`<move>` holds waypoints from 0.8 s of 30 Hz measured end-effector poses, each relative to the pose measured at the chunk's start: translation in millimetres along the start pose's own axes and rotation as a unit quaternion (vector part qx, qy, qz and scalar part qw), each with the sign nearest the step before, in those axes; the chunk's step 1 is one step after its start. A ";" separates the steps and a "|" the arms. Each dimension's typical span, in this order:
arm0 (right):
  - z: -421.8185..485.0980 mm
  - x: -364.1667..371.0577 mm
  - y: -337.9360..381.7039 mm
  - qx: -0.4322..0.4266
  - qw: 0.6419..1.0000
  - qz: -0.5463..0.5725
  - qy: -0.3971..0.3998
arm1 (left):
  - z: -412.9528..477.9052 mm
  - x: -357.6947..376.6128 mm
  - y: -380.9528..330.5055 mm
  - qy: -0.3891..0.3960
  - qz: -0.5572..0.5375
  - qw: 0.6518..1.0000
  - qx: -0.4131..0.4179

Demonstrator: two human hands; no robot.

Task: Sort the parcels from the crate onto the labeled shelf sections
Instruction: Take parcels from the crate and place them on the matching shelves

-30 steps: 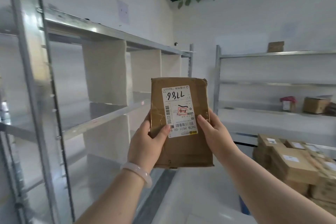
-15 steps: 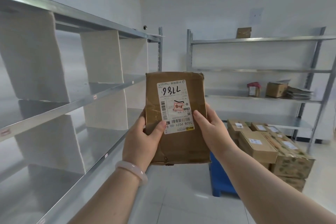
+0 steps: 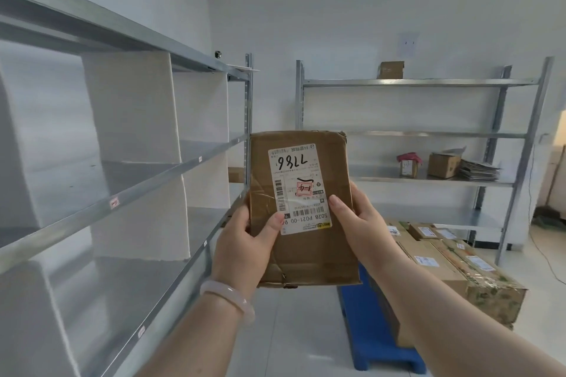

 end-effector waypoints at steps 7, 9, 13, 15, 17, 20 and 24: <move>54.3 -7.5 -35.7 0.030 0.997 0.008 -0.070 | 74.5 12.2 40.0 0.066 -0.035 0.997 -0.011; 65.7 -11.9 -46.0 0.041 0.997 0.006 -0.070 | 91.5 15.1 47.3 0.073 -0.014 0.997 -0.007; 85.9 -57.8 -44.7 0.032 0.987 -0.055 -0.146 | 129.4 18.9 62.1 0.169 0.059 0.984 -0.008; 103.5 -76.1 -39.9 0.047 0.982 -0.126 -0.133 | 144.7 29.9 69.9 0.255 0.128 0.958 -0.011; 126.6 -76.6 -51.4 0.100 0.983 -0.151 -0.035 | 157.0 44.4 73.7 0.314 0.180 0.932 -0.004; 149.5 -81.6 -77.8 0.168 0.971 -0.166 0.036 | 183.3 62.3 68.1 0.319 0.242 0.916 0.016; 185.9 -119.7 -103.6 0.132 0.987 -0.083 -0.035 | 232.9 56.2 50.3 0.107 0.330 0.937 0.043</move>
Point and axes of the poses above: each hand's wrist, its own z-axis towards the middle knuckle, its own x-axis out of the palm, y = z × x, the point moved 9 cm from there along z, towards the middle knuckle, and after that the axes turned 14 degrees about y, right-handed, at the moved point
